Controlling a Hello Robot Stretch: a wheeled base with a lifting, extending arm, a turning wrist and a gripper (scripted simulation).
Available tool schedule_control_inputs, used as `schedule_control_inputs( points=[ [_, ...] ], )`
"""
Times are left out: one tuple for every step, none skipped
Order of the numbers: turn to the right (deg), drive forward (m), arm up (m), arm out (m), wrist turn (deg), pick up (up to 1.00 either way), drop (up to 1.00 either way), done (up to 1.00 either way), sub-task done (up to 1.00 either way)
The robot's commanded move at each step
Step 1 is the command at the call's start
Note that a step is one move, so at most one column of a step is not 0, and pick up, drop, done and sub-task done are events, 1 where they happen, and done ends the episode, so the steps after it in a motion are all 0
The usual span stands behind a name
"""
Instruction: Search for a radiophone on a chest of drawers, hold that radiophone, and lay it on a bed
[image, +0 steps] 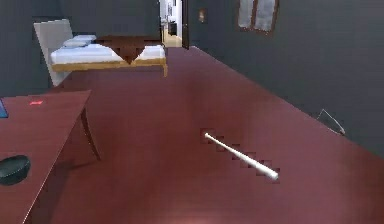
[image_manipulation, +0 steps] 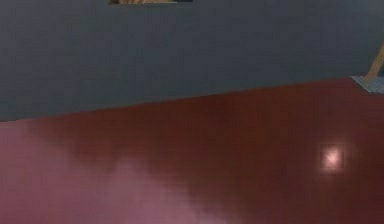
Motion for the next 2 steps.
schedule_control_inputs(
  points=[
    [-3.0, 0.00, 0.00, 0.00, 0.0, 0.00, 0.00, 0.00, 0.00],
    [3.0, 0.00, 0.00, 0.00, 0.0, 0.00, 0.00, 0.00, 0.00]
  ],
)
